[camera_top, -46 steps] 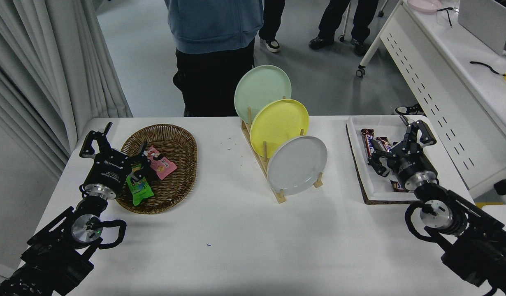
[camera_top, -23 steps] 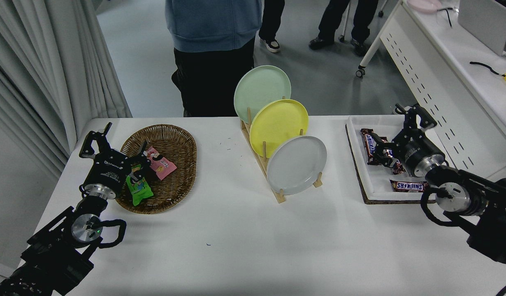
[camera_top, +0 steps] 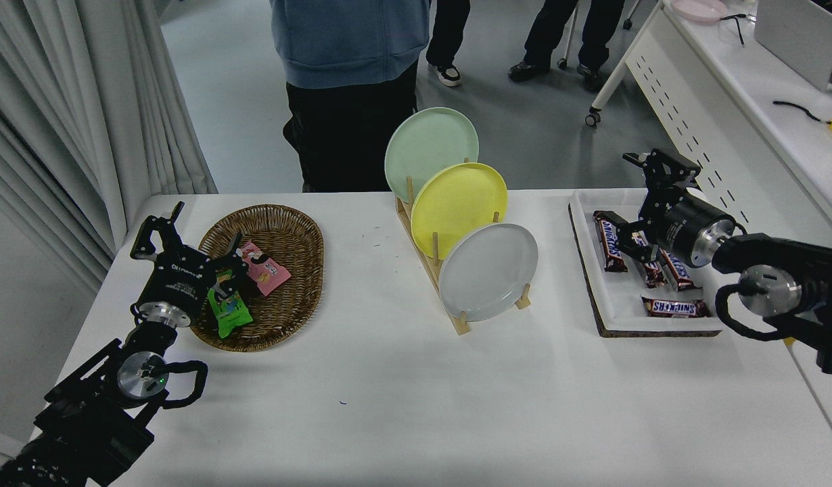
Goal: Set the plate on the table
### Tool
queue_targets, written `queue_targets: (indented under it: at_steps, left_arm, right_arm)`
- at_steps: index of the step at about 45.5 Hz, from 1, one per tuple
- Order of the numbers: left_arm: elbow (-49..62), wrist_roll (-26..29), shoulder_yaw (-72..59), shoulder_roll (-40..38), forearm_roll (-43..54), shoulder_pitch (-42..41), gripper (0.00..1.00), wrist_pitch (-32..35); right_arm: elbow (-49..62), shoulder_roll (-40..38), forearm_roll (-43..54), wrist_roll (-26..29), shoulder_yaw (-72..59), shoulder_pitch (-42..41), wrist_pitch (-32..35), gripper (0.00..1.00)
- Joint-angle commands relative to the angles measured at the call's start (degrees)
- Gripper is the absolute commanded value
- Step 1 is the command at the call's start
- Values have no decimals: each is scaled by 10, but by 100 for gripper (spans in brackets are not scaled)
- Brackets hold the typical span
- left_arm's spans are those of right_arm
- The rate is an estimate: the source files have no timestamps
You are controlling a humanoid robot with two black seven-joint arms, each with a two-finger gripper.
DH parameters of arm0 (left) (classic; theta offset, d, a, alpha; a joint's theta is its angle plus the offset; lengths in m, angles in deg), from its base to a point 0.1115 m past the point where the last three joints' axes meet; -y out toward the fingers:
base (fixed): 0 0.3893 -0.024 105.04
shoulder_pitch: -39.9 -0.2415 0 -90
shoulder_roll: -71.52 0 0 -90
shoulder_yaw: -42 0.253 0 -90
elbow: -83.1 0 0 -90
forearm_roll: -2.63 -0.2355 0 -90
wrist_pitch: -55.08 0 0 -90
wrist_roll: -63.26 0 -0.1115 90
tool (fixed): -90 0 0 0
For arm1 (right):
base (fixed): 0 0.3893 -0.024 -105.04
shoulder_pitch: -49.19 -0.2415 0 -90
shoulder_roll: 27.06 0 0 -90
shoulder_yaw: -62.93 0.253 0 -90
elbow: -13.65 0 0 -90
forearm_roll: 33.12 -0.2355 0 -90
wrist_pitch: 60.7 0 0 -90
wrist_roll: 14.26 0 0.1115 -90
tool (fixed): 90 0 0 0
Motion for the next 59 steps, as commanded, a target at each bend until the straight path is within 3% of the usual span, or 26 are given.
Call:
queue_targets:
  at_steps: [1,8,15,27,51,59]
  left_arm:
    - [0,0,0,0,0,0,100,0]
    - [0,0,0,0,0,0,100,0]
    - [0,0,0,0,0,0,100,0]
    - [0,0,0,0,0,0,100,0]
    - [0,0,-1,0,0,0,100,0]
    - [0,0,0,0,0,0,100,0]
  right_arm:
    - [-38,-3,-4,1,-73,-58,-2,99]
    - [-40,22,-5,10,-103,-75,-1,99]
    - [-39,29,-10,107,-86,-71,-2,99]
    - [-39,34,-5,220,7,-46,-12,99]
    - [-39,107,37,226,48,-56,-134,99]
    - [-39,127,57,225,49,-58,-139,99]
